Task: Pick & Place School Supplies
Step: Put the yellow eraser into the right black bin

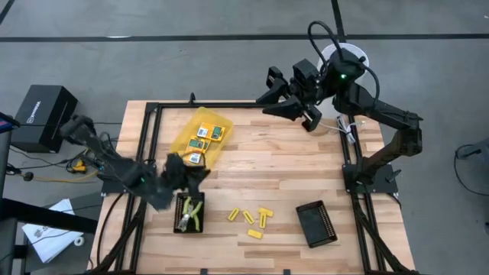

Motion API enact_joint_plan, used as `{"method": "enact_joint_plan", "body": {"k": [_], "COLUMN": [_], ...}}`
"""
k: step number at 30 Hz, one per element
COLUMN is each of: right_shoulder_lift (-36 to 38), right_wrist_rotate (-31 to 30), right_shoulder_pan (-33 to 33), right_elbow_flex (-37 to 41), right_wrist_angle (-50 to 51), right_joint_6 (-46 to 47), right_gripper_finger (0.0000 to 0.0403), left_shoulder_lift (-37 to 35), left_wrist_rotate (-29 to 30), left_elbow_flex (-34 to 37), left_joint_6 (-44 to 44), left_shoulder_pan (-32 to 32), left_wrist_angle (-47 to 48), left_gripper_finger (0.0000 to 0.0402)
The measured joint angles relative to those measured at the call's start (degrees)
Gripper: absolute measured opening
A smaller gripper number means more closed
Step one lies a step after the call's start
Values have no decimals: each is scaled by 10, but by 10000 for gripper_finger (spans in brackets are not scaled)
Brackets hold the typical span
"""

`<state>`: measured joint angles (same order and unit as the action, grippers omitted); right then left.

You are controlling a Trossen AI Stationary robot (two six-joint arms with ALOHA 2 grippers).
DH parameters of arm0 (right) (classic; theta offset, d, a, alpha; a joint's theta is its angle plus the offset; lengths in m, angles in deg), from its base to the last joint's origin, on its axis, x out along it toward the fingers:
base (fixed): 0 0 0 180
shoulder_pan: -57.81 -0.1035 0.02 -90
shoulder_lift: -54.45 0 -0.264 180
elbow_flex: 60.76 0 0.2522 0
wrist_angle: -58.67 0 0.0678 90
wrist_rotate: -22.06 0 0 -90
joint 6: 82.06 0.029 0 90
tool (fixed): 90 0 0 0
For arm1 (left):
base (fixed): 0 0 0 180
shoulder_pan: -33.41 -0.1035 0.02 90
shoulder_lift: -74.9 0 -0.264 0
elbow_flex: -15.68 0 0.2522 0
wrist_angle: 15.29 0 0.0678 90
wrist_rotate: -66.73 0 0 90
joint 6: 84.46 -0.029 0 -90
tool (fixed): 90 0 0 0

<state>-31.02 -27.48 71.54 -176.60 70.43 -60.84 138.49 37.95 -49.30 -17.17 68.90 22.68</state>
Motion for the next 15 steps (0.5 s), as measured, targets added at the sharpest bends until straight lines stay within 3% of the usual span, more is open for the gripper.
{"method": "enact_joint_plan", "body": {"k": [4,8,15], "right_shoulder_lift": [0,0,-1], "right_wrist_rotate": [-71,-202,-519], "right_shoulder_pan": [-38,-83,-152], "right_elbow_flex": [-1,-1,3], "right_wrist_angle": [38,180,389], "right_joint_6": [-7,-42,11], "right_gripper_finger": [129,129,129], "left_shoulder_lift": [-72,-119,-147], "left_wrist_rotate": [-34,-67,-161], "left_elbow_flex": [0,0,0], "left_joint_6": [-213,-364,-446], "left_shoulder_pan": [-26,-56,-117], "left_wrist_angle": [-104,-177,-207], "left_gripper_finger": [134,133,129]}}
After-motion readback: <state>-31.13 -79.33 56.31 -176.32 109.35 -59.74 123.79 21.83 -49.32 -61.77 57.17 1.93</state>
